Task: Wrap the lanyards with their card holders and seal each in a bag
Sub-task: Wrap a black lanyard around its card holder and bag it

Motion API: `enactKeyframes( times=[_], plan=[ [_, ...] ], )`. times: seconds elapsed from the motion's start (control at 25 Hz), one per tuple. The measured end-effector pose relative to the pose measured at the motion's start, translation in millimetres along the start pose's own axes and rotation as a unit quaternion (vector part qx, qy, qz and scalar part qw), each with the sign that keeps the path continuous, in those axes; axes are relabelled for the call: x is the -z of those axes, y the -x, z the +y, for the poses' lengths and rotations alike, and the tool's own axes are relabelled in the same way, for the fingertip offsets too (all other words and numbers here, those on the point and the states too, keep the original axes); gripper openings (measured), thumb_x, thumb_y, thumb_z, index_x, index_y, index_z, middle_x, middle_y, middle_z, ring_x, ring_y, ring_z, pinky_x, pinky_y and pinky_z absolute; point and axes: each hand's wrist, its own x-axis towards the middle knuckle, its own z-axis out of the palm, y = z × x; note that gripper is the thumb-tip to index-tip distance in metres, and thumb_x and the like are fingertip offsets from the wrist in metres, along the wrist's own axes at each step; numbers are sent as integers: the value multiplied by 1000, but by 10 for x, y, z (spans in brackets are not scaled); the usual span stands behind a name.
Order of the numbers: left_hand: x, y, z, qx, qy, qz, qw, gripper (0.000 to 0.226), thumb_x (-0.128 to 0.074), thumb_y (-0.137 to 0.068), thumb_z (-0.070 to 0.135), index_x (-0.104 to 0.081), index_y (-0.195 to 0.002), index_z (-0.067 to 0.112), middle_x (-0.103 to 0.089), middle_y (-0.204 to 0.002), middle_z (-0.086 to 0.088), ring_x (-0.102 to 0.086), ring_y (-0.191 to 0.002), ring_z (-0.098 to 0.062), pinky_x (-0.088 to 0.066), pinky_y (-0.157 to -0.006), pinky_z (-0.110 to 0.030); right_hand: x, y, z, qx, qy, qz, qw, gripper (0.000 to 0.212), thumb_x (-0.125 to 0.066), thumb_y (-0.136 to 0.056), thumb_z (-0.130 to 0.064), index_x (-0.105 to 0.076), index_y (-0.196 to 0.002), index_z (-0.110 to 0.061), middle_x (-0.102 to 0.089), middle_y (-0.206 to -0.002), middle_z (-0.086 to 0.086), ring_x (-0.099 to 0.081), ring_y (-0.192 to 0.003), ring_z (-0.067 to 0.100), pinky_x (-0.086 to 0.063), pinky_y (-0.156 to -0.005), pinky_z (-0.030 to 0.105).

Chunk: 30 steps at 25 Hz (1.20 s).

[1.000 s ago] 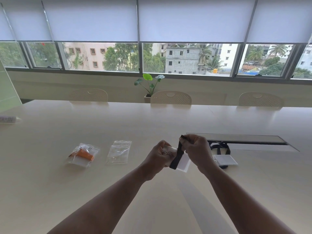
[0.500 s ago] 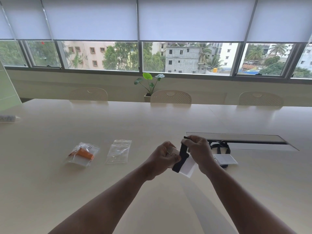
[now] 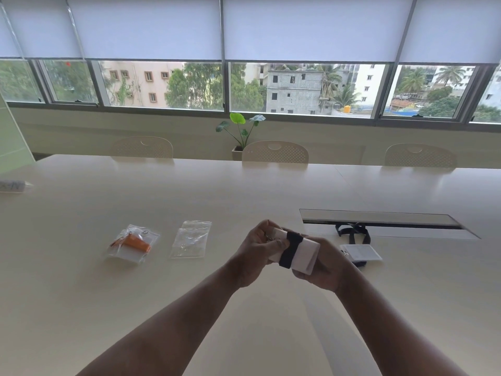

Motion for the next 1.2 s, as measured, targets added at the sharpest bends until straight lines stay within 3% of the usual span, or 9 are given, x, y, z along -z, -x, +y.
enactKeyframes(
  times=[0.12,0.32,0.44,0.6,0.68,0.8,0.88,1.0,1.2],
  plan=[
    [21,-19,-58,16,20,17,1000,22,-72,-78,12,-55,-92,15,-61,-96,-11,-59,-82,-22,-48,-64,-30,6,-34,94,-15,-35,9,999,19,-57,-92,-17,-69,-105,-11,-64,-87,12,-62,-71,23,-49,-54,28],
    [63,-82,-106,14,92,54,994,23,-76,-76,9,-57,-89,13,-62,-82,-3,-60,-74,-18,-47,-65,-30,8,-56,211,12,-67,-17,998,23,-53,-81,-13,-65,-101,-11,-62,-84,10,-54,-65,19,-47,-56,29],
    [82,-127,-148,2,131,87,987,23,-76,-78,7,-57,-89,13,-64,-84,-4,-62,-76,-19,-51,-66,-30,-12,-95,282,35,-92,-36,994,26,-56,-89,-31,-71,-102,-14,-65,-90,9,-59,-70,20,-47,-61,31],
    [78,-161,-260,-1,146,173,974,18,-69,-93,1,-54,-94,11,-63,-87,-7,-66,-80,-19,-58,-71,-33,-44,-127,410,56,-109,-41,992,50,-64,-88,-62,-72,-112,-18,-69,-100,6,-63,-87,21,-46,-67,33],
    [58,-169,-302,1,166,200,966,16,-65,-95,0,-53,-94,10,-64,-84,-7,-69,-79,-20,-60,-75,-35,-70,-156,473,89,-42,-12,995,39,-78,-82,-44,-72,-112,-20,-70,-105,5,-64,-92,18,-47,-67,31],
    [4,-170,-345,12,184,203,962,15,-64,-97,1,-52,-95,10,-65,-86,-9,-69,-84,-23,-59,-83,-39,-104,-202,524,130,-6,46,990,43,-80,-78,-22,-67,-118,-14,-73,-101,7,-70,-90,14,-46,-70,30],
    [-25,-173,-383,31,181,204,962,16,-65,-96,2,-51,-101,9,-65,-93,-11,-67,-89,-26,-58,-86,-43,-85,-213,531,144,-21,66,987,39,-78,-81,-20,-66,-117,-11,-73,-98,9,-71,-88,14,-45,-67,29],
    [-28,-179,-443,61,166,207,962,31,-71,-90,1,-50,-110,12,-64,-102,-14,-66,-86,-27,-59,-71,-39,22,-213,544,128,-25,85,988,27,-75,-87,-18,-68,-112,-11,-72,-90,7,-68,-76,13,-41,-57,26],
    [-72,-229,-634,113,134,152,973,54,-70,-68,7,-58,-120,12,-67,-98,-17,-66,-76,-25,-55,-65,-35,338,-164,544,92,4,138,986,19,-72,-90,-13,-67,-107,-8,-70,-81,7,-57,-63,11,-36,-47,22]
  ],
)
